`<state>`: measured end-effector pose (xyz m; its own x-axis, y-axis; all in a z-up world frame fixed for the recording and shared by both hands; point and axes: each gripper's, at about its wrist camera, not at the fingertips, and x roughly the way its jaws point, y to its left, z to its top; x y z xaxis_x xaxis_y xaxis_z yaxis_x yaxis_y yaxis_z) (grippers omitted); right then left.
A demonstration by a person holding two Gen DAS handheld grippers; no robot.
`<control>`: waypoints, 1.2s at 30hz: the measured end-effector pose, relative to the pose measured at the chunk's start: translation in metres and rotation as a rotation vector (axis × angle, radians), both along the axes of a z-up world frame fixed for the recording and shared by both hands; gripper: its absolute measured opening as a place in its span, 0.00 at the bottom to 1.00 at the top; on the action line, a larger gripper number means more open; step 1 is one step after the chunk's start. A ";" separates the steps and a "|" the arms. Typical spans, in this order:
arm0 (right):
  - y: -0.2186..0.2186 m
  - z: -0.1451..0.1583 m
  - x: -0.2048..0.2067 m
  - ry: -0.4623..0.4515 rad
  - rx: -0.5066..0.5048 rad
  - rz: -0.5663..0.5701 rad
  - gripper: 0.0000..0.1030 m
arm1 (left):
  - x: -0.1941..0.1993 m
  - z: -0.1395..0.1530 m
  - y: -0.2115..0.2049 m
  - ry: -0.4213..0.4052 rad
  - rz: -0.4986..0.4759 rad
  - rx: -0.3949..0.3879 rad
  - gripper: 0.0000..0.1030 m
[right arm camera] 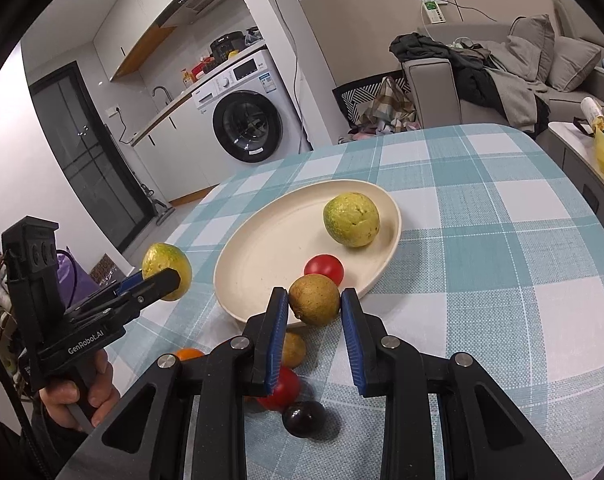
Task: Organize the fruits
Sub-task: 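Carry the yellow-green fruit in the left tool and brown fruit in the right tool toward the plate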
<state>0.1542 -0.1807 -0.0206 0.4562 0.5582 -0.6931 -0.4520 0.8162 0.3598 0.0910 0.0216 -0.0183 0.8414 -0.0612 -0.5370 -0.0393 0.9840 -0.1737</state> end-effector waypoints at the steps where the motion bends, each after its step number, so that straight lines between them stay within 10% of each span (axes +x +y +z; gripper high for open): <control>1: 0.001 -0.001 0.000 0.000 0.000 -0.001 0.27 | 0.000 0.000 -0.001 0.001 -0.003 0.002 0.44; 36: 0.015 -0.018 0.011 0.036 0.035 -0.003 0.27 | 0.042 -0.008 -0.031 0.036 -0.063 0.030 0.44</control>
<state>0.1655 -0.1656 -0.0382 0.4332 0.5806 -0.6894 -0.4354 0.8045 0.4039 0.1330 -0.0090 -0.0258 0.8166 -0.0969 -0.5690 0.0173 0.9895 -0.1437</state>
